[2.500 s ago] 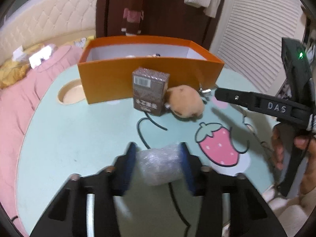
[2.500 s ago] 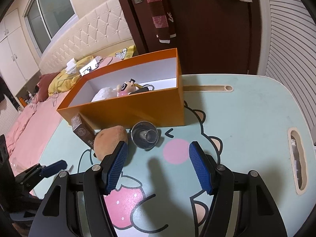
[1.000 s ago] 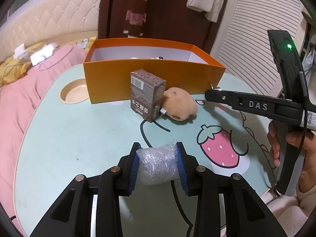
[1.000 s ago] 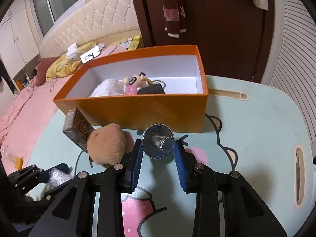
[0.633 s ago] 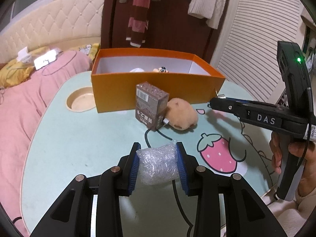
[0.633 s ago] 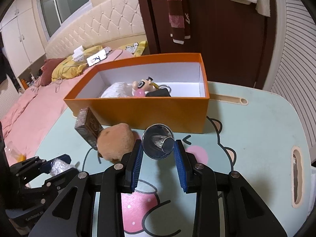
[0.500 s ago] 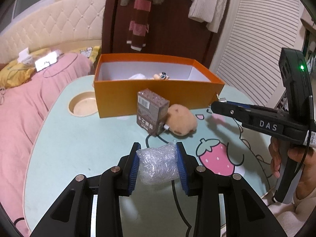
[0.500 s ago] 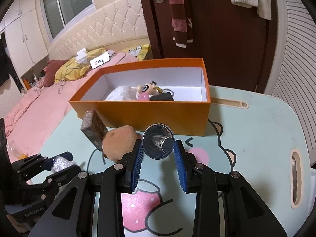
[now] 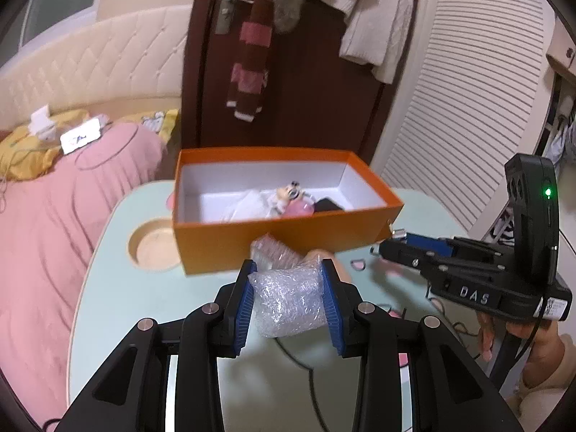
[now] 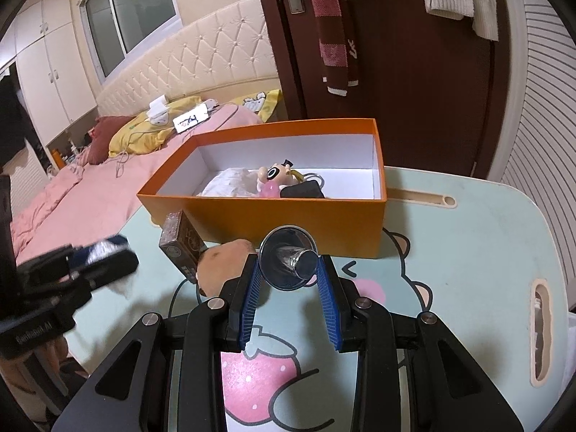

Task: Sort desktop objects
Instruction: 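Grasp the bubble-wrap bundle with the left tool while the right tool grasps the metal cup, then lower the bubble wrap into the orange box with the left tool while the right drops the cup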

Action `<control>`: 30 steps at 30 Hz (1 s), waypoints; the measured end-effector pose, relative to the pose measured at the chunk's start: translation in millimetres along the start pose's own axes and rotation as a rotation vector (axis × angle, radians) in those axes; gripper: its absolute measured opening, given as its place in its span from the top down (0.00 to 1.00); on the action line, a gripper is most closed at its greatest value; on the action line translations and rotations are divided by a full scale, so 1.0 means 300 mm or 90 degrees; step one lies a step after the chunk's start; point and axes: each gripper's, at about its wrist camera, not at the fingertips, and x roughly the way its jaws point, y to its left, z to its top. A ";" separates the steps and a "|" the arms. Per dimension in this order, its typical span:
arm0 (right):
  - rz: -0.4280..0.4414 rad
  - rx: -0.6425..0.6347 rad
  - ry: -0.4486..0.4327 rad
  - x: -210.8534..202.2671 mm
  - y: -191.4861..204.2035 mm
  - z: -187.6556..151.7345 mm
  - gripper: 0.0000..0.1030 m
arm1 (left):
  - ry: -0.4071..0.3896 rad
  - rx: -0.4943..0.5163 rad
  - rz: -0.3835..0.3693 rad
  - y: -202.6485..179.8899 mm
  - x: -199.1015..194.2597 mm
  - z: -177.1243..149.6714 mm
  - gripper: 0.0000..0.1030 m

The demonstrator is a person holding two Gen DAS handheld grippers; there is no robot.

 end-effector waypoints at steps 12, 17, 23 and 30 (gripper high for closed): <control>0.007 -0.024 -0.034 0.016 0.020 0.136 0.67 | -0.042 0.001 -0.027 0.014 0.083 0.228 0.67; -0.006 -0.027 -0.030 0.083 0.018 0.206 0.67 | -0.019 0.013 -0.006 0.028 0.163 0.270 0.67; -0.024 -0.016 0.006 0.188 0.007 0.245 0.67 | 0.010 0.008 0.000 0.049 0.242 0.262 0.67; -0.031 -0.018 0.023 0.244 -0.011 0.246 0.67 | 0.036 -0.007 0.004 0.076 0.296 0.248 0.67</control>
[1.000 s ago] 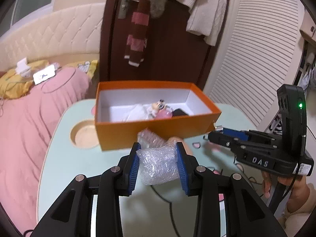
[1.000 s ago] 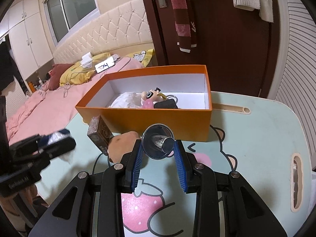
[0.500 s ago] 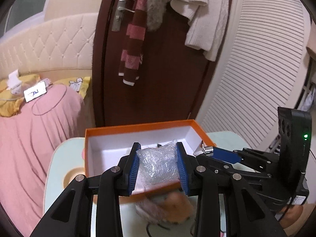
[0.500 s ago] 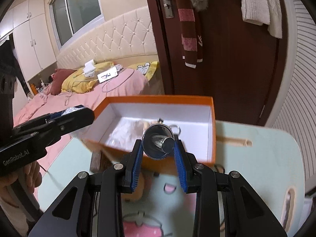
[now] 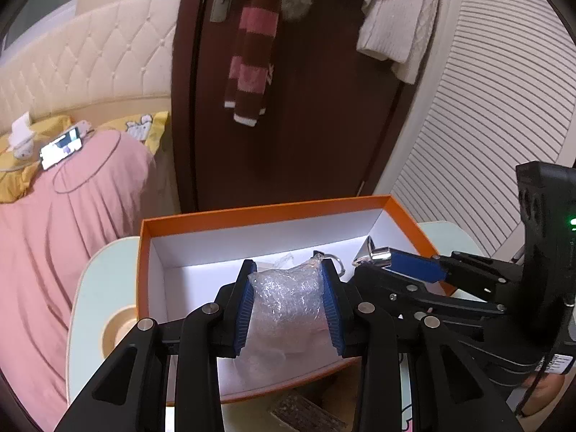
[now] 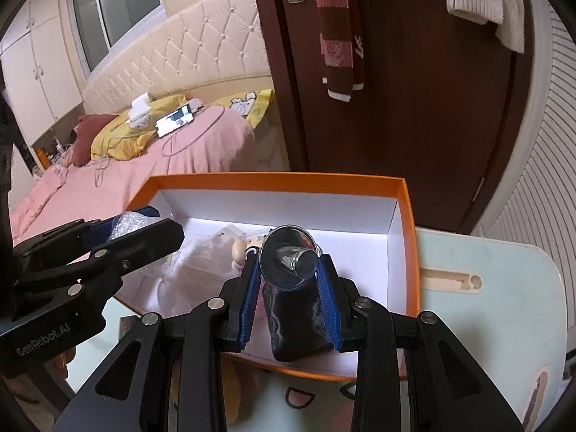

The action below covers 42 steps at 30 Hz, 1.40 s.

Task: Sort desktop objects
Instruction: 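Lower the bubble wrap into the orange box with the left tool while the right drops the cup, then withdraw both open tools from the box back over the table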

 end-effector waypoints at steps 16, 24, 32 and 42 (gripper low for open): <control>0.001 -0.004 -0.003 0.010 -0.012 -0.003 0.67 | 0.026 -0.017 0.004 0.026 0.043 -0.024 0.67; 0.001 -0.003 -0.004 0.005 -0.017 -0.003 0.67 | 0.017 -0.023 0.005 0.032 0.035 -0.025 0.67; -0.009 -0.004 -0.016 -0.008 -0.005 -0.004 0.59 | -0.015 -0.034 0.001 0.041 0.002 -0.020 0.36; -0.014 0.005 -0.040 -0.052 0.001 0.000 0.37 | -0.012 -0.049 -0.004 0.059 -0.025 -0.034 0.31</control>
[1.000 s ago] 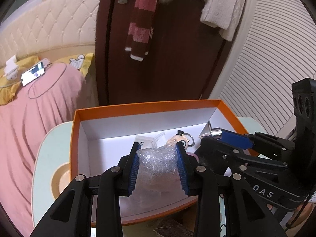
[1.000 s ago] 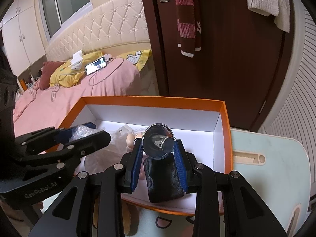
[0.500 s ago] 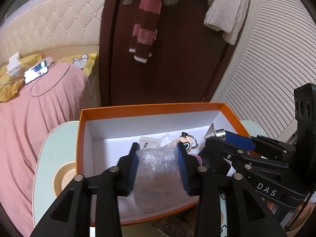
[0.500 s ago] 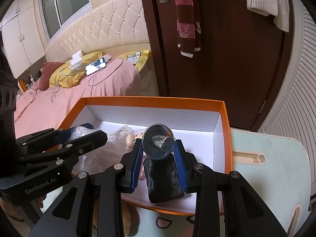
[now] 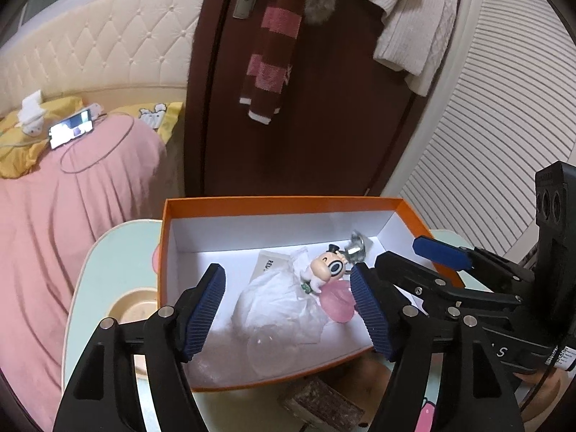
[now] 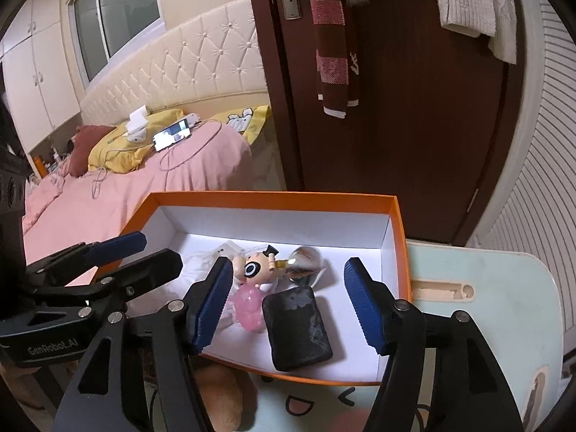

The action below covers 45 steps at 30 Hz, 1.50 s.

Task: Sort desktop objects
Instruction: 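Withdraw both open tools from the box back over the table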

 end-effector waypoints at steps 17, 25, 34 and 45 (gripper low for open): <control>0.000 0.000 -0.017 -0.065 0.033 0.009 0.37 | -0.022 -0.001 -0.001 -0.019 -0.115 -0.039 0.28; -0.004 0.000 -0.017 -0.111 0.046 -0.027 0.37 | -0.016 -0.012 -0.004 -0.028 -0.178 -0.115 0.26; -0.012 0.006 0.028 -0.152 0.034 -0.161 0.37 | 0.029 -0.011 0.011 -0.043 -0.228 -0.271 0.23; -0.052 0.004 0.128 -0.108 0.031 -0.328 0.36 | 0.091 -0.015 0.088 -0.016 -0.157 -0.367 0.20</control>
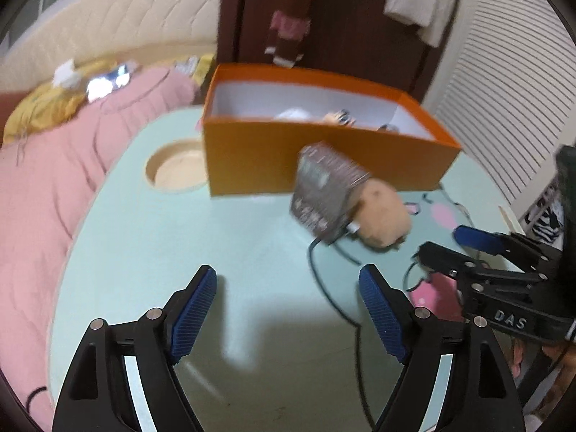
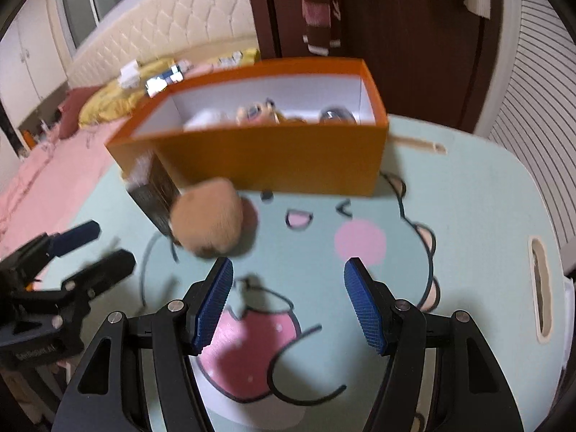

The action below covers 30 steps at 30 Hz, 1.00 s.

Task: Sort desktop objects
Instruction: 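Withdraw both open tools from the box back over the table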

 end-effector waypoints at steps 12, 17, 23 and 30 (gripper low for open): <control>-0.050 -0.024 -0.015 0.019 0.006 -0.035 0.18 | -0.014 0.059 0.090 -0.047 0.028 -0.027 0.01; -0.054 -0.023 -0.018 0.020 0.001 -0.041 0.15 | -0.019 0.059 0.087 -0.038 0.028 -0.026 0.01; -0.062 -0.011 -0.015 0.021 -0.011 -0.052 0.07 | -0.022 0.061 0.087 -0.051 0.031 -0.049 0.01; -0.071 0.001 -0.011 0.022 -0.022 -0.055 0.01 | -0.029 0.067 0.081 -0.047 0.045 -0.038 0.00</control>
